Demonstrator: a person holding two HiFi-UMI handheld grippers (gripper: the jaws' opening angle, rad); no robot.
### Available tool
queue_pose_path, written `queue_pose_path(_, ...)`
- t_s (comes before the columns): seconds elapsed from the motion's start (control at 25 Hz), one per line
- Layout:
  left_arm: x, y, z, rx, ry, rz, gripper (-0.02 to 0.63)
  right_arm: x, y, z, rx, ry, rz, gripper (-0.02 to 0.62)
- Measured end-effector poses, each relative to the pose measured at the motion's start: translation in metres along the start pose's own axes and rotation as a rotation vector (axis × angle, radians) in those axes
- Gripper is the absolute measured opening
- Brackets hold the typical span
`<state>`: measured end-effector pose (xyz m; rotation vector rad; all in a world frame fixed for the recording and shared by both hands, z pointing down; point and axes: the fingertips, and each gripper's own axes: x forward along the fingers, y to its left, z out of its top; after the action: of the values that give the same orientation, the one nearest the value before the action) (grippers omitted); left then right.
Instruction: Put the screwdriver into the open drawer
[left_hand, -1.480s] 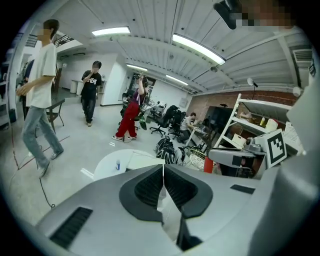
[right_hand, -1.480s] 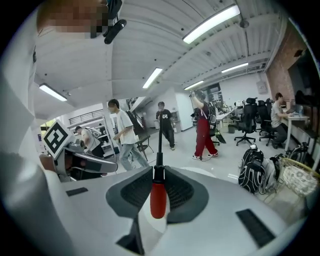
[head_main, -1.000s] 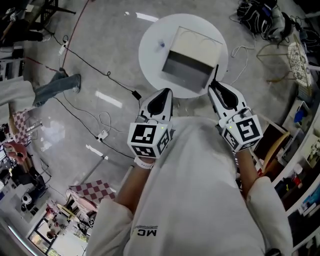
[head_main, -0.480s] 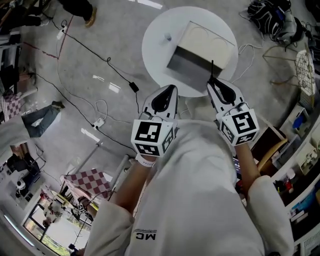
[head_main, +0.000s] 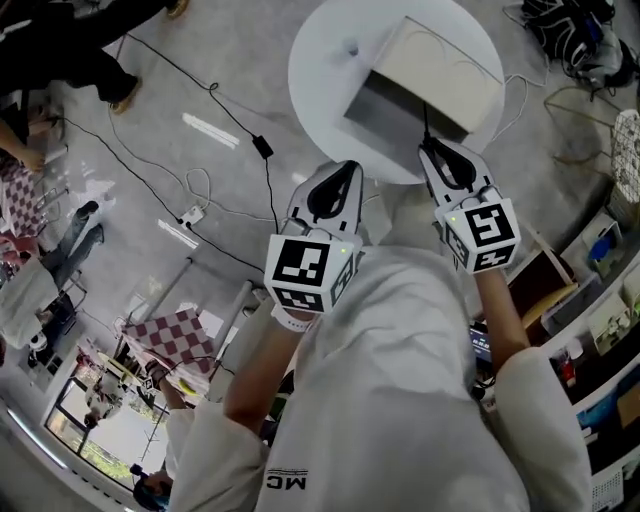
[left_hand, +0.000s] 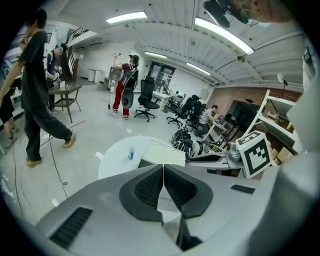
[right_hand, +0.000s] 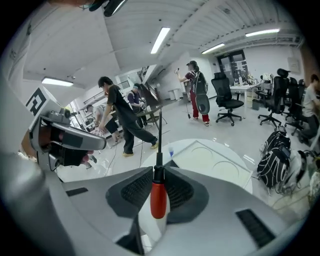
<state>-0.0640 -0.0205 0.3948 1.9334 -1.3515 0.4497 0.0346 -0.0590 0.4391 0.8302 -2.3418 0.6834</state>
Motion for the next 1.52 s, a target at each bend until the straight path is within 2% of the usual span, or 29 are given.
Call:
queue_pose_path(0.48, 0.028, 0.011, -0.023, -0.037, 0.043, 0.002, 0.016, 0.054, -0.013, -0.041, -0.086, 0.14, 0.049, 0.127)
queue_pose_path(0.88, 0.035, 0.026, -0.042, -0.09, 0.072, 0.031, 0.015, 0.088, -0.023, -0.086, -0.173, 0.362, 0.119, 0.128)
queue_pose_path(1.52, 0.039, 0.026, -0.069, -0.135, 0.102, 0.039, 0.015, 0.121, -0.027, -0.138, -0.272, 0.64, 0.259, 0.129)
